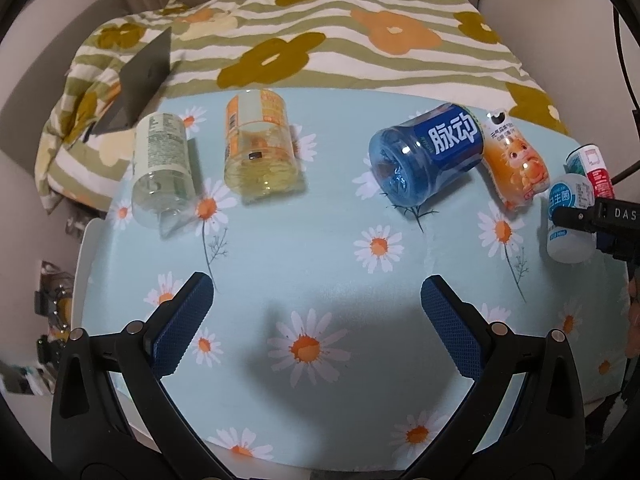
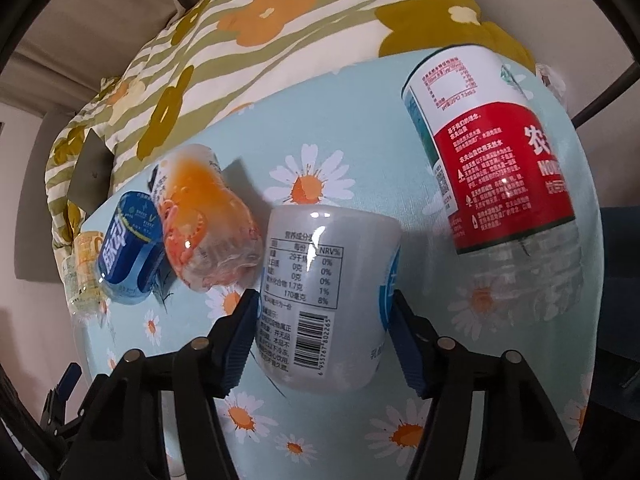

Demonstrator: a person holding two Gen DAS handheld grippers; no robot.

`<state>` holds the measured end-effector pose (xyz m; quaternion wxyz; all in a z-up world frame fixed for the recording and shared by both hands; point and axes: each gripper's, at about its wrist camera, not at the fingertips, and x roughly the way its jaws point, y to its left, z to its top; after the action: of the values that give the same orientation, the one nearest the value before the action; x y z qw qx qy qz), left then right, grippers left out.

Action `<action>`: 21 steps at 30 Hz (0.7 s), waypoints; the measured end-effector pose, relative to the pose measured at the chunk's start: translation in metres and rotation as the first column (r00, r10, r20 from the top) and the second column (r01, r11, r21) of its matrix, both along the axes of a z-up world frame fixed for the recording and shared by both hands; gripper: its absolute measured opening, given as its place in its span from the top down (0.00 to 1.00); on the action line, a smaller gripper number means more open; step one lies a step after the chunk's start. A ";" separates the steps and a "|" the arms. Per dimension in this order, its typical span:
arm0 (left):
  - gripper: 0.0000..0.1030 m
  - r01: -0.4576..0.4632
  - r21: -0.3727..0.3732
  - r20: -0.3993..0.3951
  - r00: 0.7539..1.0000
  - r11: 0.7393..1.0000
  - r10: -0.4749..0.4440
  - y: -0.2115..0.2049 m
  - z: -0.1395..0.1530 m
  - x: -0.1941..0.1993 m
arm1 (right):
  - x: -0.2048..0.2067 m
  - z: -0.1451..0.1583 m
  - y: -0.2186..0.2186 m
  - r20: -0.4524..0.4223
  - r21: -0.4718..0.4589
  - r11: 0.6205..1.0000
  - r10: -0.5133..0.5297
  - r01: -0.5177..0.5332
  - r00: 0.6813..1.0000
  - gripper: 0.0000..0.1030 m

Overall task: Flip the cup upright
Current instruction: 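Close the right gripper around the white cup's body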

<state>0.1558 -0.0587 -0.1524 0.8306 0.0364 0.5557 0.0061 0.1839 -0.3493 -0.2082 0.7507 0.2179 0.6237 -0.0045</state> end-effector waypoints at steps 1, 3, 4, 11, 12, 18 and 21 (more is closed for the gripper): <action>0.00 0.002 -0.006 0.004 1.000 1.000 -0.001 0.001 0.002 -0.002 | -0.002 0.003 0.001 0.007 -0.004 1.000 0.003 -0.003 1.000 0.43; 0.00 0.005 -0.017 0.011 1.000 1.000 -0.005 0.005 0.006 -0.006 | -0.007 0.011 0.005 0.024 -0.010 1.000 0.010 -0.010 1.000 0.43; 0.00 0.007 -0.020 0.015 1.000 1.000 -0.007 0.007 0.007 -0.008 | -0.011 0.015 0.008 0.032 -0.011 1.000 0.014 -0.013 0.999 0.43; 0.00 0.037 -0.037 0.051 0.998 0.999 -0.035 0.035 0.019 -0.028 | -0.041 0.041 0.048 0.077 -0.015 0.998 0.059 -0.058 0.995 0.43; 0.00 0.045 -0.039 0.053 0.998 0.998 -0.043 0.041 0.019 -0.032 | -0.046 0.043 0.055 0.077 -0.015 0.998 0.063 -0.063 0.995 0.43; 0.00 0.090 -0.045 0.039 0.995 0.995 -0.088 0.073 0.013 -0.056 | -0.078 0.038 0.106 0.064 -0.023 0.995 0.101 -0.100 0.993 0.43; 0.00 0.103 -0.050 0.028 0.994 0.993 -0.102 0.087 0.006 -0.066 | -0.089 0.029 0.130 0.058 -0.014 0.993 0.118 -0.118 0.991 0.43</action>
<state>0.0897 0.0287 -0.1465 0.8375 0.0433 0.5424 -0.0503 0.0954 -0.2194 -0.1790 0.7687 0.1768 0.6132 0.0430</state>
